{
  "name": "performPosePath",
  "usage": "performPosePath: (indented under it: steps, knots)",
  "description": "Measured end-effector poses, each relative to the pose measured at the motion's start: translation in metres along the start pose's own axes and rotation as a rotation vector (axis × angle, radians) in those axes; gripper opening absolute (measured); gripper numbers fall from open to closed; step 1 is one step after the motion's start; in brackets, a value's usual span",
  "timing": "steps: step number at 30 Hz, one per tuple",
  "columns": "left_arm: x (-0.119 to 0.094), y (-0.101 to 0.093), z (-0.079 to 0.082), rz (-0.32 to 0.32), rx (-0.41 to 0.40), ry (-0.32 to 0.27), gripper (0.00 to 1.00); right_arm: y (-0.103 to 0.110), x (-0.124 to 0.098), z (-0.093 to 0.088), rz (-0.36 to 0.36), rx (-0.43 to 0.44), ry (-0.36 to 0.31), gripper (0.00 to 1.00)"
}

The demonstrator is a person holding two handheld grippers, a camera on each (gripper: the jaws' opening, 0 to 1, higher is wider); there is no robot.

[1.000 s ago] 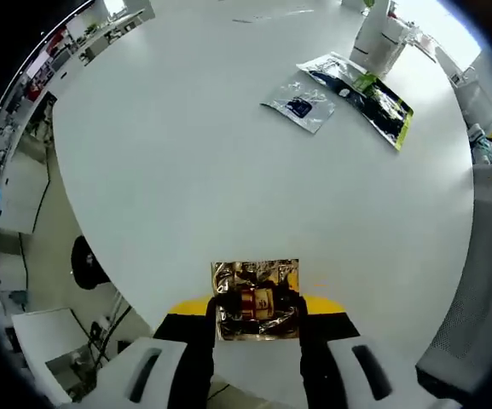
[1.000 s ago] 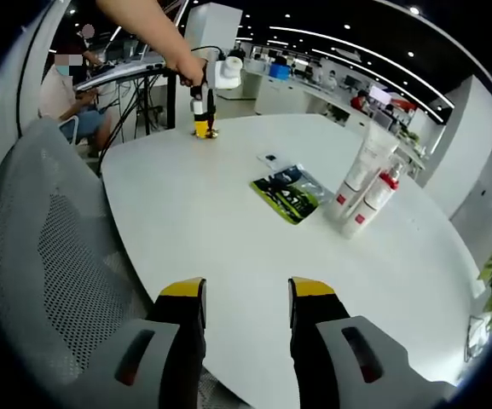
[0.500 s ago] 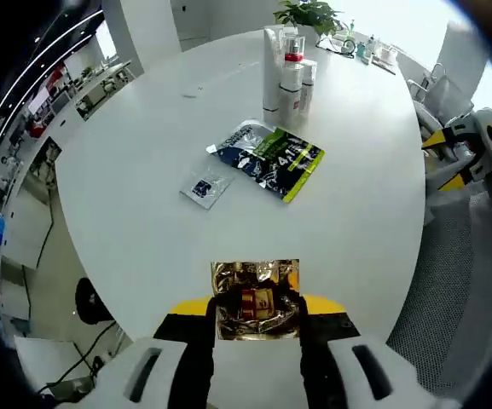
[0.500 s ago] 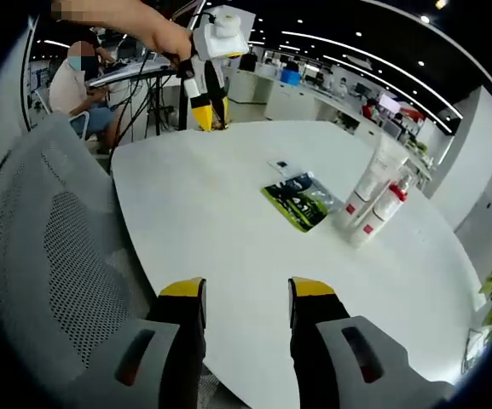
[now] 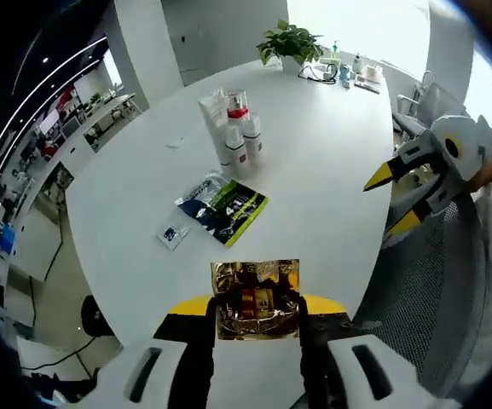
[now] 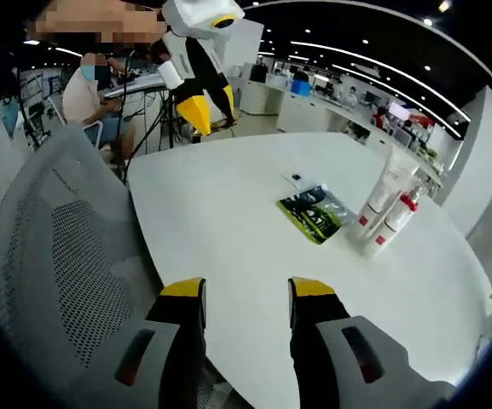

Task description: Arrange the skincare products in the storage area until every visible bottle or jar stands upright without overlapping.

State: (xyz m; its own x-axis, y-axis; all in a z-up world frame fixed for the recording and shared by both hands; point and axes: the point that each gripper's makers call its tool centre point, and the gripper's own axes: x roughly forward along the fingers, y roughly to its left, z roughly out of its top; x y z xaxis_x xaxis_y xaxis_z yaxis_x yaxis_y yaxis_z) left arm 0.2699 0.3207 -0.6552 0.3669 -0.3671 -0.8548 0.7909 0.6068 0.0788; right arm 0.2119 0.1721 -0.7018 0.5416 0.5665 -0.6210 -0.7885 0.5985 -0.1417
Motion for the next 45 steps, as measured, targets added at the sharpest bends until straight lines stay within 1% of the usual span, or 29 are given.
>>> performPosePath:
  steps: [2, 5, 6, 9, 12, 16, 17, 19, 20, 22, 23, 24, 25, 27, 29, 31, 32, 35, 37, 39, 41, 43, 45]
  knots:
    - [-0.004, -0.009, 0.003, 0.012, 0.005, -0.014, 0.4, 0.001, -0.002, 0.003, 0.011, 0.009, -0.022, 0.37]
    - [-0.006, -0.018, 0.003, 0.02, -0.004, -0.021, 0.4, 0.0, -0.005, 0.006, 0.005, 0.003, -0.04, 0.37]
    - [-0.006, -0.022, 0.002, 0.026, -0.009, -0.026, 0.4, 0.003, -0.006, 0.009, 0.015, 0.0, -0.059, 0.37]
    - [-0.007, -0.031, 0.001, 0.032, -0.019, -0.036, 0.4, 0.007, -0.006, 0.012, 0.036, -0.009, -0.072, 0.37]
    - [-0.009, -0.039, 0.004, 0.035, -0.038, -0.058, 0.4, 0.01, -0.007, 0.017, 0.07, 0.032, -0.103, 0.37]
    - [-0.009, -0.046, 0.008, 0.046, -0.045, -0.091, 0.4, 0.009, -0.011, 0.025, 0.107, 0.126, -0.151, 0.37]
    - [-0.009, -0.049, 0.008, 0.046, -0.045, -0.095, 0.4, 0.009, -0.013, 0.029, 0.125, 0.164, -0.176, 0.37]
    - [-0.008, -0.052, 0.005, 0.052, -0.051, -0.099, 0.4, 0.01, -0.016, 0.037, 0.158, 0.215, -0.216, 0.37]
    - [-0.007, -0.054, 0.004, 0.055, -0.059, -0.101, 0.4, 0.011, -0.017, 0.038, 0.168, 0.232, -0.221, 0.37]
    - [-0.004, -0.061, 0.002, 0.051, -0.067, -0.108, 0.4, 0.015, -0.023, 0.047, 0.229, 0.313, -0.264, 0.36]
    - [-0.002, -0.068, 0.0, 0.046, -0.058, -0.11, 0.4, 0.019, -0.025, 0.051, 0.28, 0.355, -0.285, 0.37]
    - [-0.001, -0.072, 0.0, 0.044, -0.052, -0.114, 0.4, 0.026, -0.025, 0.051, 0.33, 0.393, -0.27, 0.37]
    - [0.0, -0.079, -0.001, 0.039, -0.054, -0.118, 0.4, 0.028, -0.025, 0.05, 0.36, 0.433, -0.26, 0.39]
    - [0.004, -0.091, 0.001, 0.025, -0.032, -0.13, 0.4, 0.027, -0.025, 0.051, 0.365, 0.445, -0.266, 0.38]
    - [0.007, -0.099, 0.002, 0.017, -0.015, -0.131, 0.4, 0.025, -0.026, 0.053, 0.377, 0.48, -0.279, 0.36]
    - [0.013, -0.114, 0.004, 0.0, 0.03, -0.124, 0.4, 0.023, -0.027, 0.054, 0.384, 0.511, -0.286, 0.35]
    - [0.015, -0.118, 0.006, -0.004, 0.048, -0.124, 0.4, 0.023, -0.026, 0.054, 0.393, 0.523, -0.284, 0.33]
    - [0.018, -0.131, 0.012, -0.014, 0.088, -0.137, 0.4, 0.029, -0.022, 0.05, 0.437, 0.558, -0.246, 0.28]
    - [0.018, -0.137, 0.017, -0.019, 0.115, -0.146, 0.4, 0.032, -0.02, 0.05, 0.449, 0.556, -0.237, 0.25]
    - [0.019, -0.143, 0.019, -0.024, 0.161, -0.148, 0.4, 0.037, -0.019, 0.05, 0.472, 0.549, -0.225, 0.2]
    - [0.019, -0.145, 0.019, -0.02, 0.185, -0.139, 0.4, 0.041, -0.018, 0.051, 0.488, 0.541, -0.218, 0.17]
    - [0.018, -0.148, 0.02, -0.016, 0.204, -0.137, 0.4, 0.043, -0.016, 0.048, 0.489, 0.531, -0.203, 0.14]
    - [0.016, -0.152, 0.023, -0.018, 0.218, -0.146, 0.4, 0.044, -0.016, 0.046, 0.499, 0.516, -0.201, 0.08]
